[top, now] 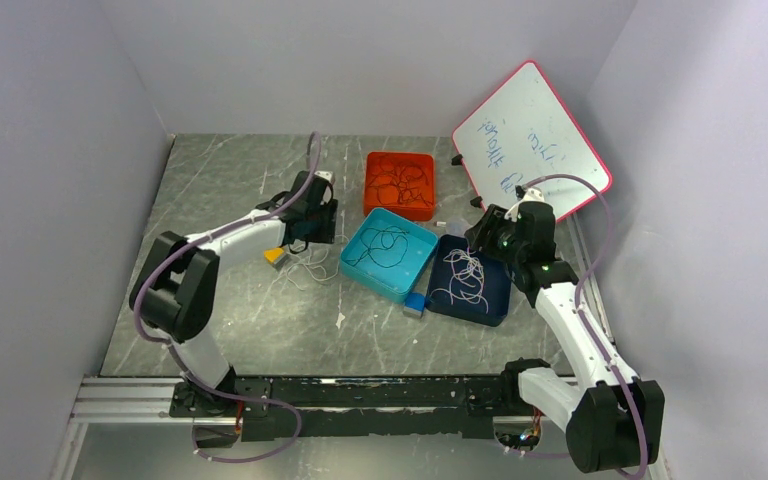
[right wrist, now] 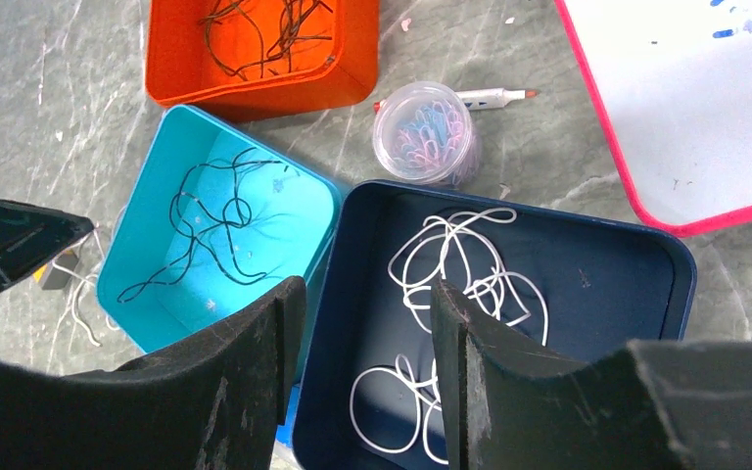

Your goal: Untangle the cables

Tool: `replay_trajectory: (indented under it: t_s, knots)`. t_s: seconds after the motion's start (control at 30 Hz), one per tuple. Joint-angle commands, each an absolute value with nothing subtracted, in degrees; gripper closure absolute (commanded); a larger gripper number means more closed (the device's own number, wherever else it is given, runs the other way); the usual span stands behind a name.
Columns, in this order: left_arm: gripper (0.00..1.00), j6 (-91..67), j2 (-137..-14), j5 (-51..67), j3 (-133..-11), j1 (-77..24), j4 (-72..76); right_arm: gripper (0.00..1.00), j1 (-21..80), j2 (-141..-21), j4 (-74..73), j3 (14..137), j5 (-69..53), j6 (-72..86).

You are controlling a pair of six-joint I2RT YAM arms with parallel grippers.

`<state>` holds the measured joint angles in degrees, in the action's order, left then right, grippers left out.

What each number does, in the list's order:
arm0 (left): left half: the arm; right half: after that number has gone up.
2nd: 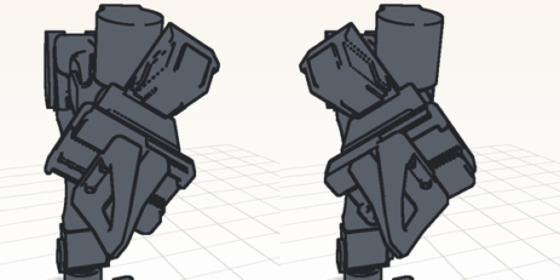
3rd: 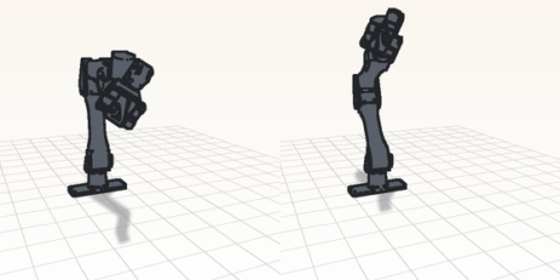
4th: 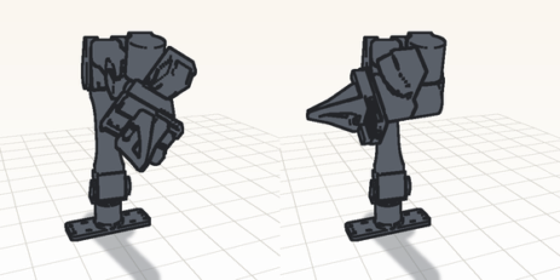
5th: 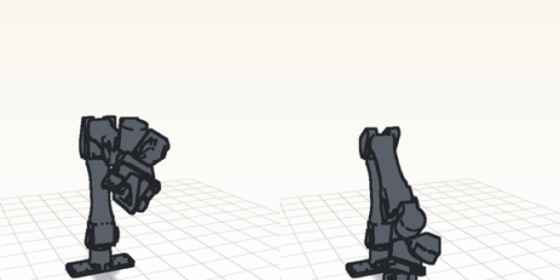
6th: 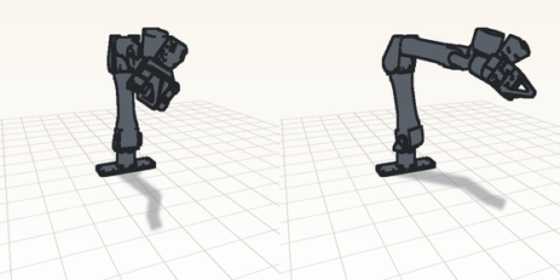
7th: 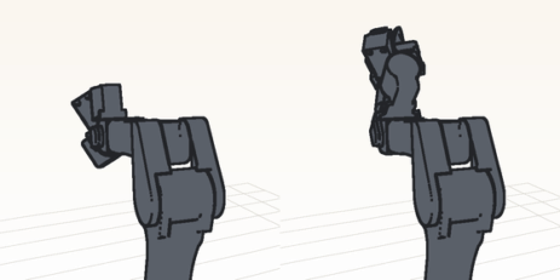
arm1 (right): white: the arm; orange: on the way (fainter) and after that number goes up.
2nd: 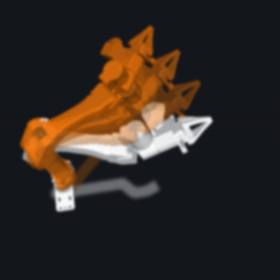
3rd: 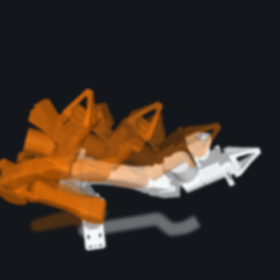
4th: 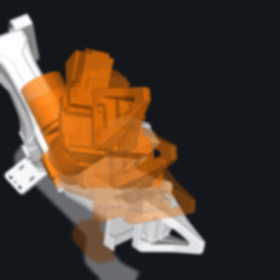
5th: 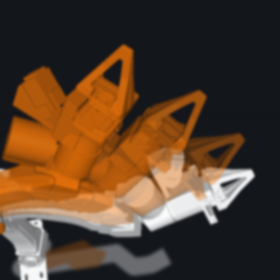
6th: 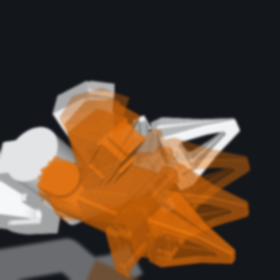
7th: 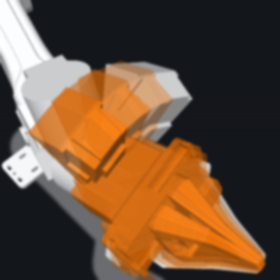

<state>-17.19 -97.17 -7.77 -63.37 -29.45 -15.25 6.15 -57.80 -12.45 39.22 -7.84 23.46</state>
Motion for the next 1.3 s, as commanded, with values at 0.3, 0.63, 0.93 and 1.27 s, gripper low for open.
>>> replay_trajectory:
  t_s: [0.3, 0.63, 0.93, 1.27]
  knots:
    - [0.48, -15.44, -103.72, -2.62, -65.85, -28.77, -17.24, 0.46, 5.87, -57.61, -11.74, 39.11, -8.35, 23.38]
    - [0.68, -15.12, -106.34, -1.91, -66.73, -28.81, -17.36, 0.46, 5.86, -57.75, -11.78, 39.18, -8.07, 23.28]
    - [0.93, -15.12, -102.92, -5.07, -67.30, -28.74, -18.22, 0.46, 5.86, -57.85, -11.28, 39.32, -8.13, 23.56]
    - [0.93, -15.68, -88.72, -7.91, -67.29, -25.57, -17.52, 0.46, 5.82, -56.24, -8.52, 40.29, -8.55, 23.66]
